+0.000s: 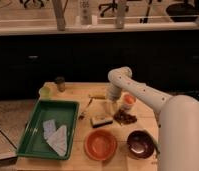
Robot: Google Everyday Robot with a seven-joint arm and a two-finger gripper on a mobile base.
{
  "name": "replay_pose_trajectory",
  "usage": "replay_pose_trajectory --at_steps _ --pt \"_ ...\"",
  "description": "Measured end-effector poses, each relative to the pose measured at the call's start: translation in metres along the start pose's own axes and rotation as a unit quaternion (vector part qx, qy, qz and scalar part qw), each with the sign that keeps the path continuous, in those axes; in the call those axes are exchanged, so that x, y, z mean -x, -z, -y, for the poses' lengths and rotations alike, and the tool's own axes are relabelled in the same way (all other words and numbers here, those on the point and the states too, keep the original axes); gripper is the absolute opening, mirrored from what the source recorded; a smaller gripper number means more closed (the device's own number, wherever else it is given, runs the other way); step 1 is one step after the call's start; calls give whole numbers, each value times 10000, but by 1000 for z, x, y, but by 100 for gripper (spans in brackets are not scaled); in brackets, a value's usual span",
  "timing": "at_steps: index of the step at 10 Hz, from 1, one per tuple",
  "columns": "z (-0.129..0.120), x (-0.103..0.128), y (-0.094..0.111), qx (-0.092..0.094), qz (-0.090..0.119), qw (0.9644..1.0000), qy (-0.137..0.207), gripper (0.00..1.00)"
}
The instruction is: Place banana in red bowl
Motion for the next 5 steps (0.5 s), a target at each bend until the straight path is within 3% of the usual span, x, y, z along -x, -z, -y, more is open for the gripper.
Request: replay_pose_trajectory --at_steps 2,5 --pt "0 0 1 6 -2 10000 1 79" --pt "0 0 2 6 -2 10000 9 80"
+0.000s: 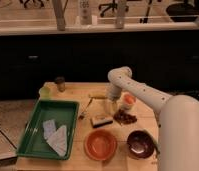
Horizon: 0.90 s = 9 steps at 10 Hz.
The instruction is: Place banana in red bowl
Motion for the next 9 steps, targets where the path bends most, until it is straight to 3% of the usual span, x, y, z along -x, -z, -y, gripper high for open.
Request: replay_pose_trajectory --at_steps 2,5,9 --pt "3 3 11 -66 38 9999 98 80" --pt "5 4 46 -140 57 9996 223 80" --pt "19 7 47 -252 51 9992 299 80"
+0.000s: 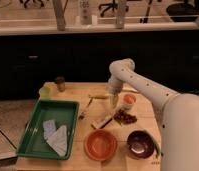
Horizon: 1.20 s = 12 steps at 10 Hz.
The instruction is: Place banana in red bowl
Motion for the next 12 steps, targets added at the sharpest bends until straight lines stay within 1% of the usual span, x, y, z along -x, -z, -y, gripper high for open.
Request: replay_pose_trajectory --at_steps 3,5,7,9,10,12 --pt "19 3 -11 -149 -19 9999 30 80" --pt "34 9 -18 -247 -53 9996 86 80" --pt "51 16 -32 -286 -61 9994 186 80" --pt "55 12 -49 -261 -69 9994 213 78" --pt "56 12 -58 -235 -64 9995 222 72" --pt "59 11 -72 -174 -26 9996 207 52"
